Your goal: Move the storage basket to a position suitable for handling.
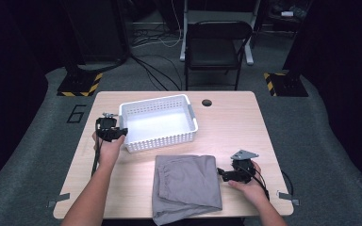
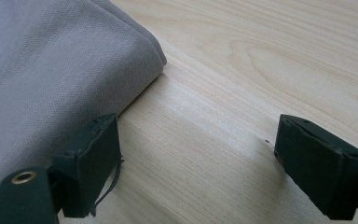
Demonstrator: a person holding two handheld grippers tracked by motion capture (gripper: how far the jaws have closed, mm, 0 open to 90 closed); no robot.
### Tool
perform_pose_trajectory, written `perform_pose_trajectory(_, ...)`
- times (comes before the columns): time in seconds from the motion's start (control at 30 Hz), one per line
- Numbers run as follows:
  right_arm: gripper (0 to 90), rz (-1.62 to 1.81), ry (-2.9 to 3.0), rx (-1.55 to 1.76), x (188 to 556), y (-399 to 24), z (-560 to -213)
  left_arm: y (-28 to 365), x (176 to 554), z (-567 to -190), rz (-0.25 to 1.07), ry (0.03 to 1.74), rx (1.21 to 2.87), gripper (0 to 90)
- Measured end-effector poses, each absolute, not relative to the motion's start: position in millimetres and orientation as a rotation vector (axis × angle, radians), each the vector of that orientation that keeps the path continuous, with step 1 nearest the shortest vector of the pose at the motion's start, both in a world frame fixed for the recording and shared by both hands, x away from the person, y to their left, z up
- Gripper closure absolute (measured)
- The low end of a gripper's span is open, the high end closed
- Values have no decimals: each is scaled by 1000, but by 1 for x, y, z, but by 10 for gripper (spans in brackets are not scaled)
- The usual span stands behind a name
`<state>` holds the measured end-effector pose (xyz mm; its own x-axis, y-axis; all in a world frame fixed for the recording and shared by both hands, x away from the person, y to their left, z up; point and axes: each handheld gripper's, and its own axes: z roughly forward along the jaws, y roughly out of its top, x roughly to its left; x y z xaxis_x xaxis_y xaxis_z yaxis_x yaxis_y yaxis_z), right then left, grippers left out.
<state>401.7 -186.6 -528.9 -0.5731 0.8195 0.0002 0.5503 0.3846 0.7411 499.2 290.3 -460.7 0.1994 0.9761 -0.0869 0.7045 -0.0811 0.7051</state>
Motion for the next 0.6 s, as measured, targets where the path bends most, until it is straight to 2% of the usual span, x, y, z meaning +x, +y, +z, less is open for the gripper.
perform_pose_trajectory(0.17,136,1016,2280,1195,402,-186,-529,273,503,-464,527,1529,1824,626)
perform_pose_trajectory(0.6,136,1013,2283,1187,402,-186,-529,238,503,-464,527,1402,1941,625)
